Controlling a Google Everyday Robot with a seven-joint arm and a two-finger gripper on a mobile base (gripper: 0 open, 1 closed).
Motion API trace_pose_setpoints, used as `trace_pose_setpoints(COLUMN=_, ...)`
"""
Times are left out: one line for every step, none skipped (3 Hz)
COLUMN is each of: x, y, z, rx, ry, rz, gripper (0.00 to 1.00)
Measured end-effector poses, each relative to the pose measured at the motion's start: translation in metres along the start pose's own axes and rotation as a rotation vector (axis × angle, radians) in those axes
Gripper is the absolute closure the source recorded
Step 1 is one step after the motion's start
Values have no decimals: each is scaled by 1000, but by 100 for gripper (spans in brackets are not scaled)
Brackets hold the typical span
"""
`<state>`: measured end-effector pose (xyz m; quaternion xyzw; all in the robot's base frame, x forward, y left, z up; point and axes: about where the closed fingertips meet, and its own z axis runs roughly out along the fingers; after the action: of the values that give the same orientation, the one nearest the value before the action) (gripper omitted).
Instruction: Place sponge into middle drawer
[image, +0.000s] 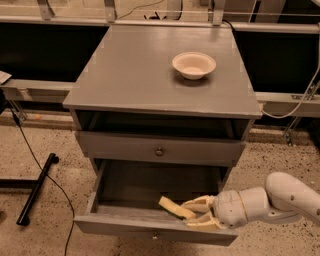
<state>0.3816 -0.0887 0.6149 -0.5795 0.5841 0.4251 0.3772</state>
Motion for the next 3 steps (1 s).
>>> trace_pose_setpoints(x=17, y=-10, z=26, rx=57, ry=-31, rz=27, gripper=100)
trace_pose_setpoints(x=17, y=-12, z=27, rx=53, ry=-35, rz=27, gripper=100)
trace_pose_setpoints(x=22, y=-34, z=39, rx=55, ry=-60, rz=27, gripper=100)
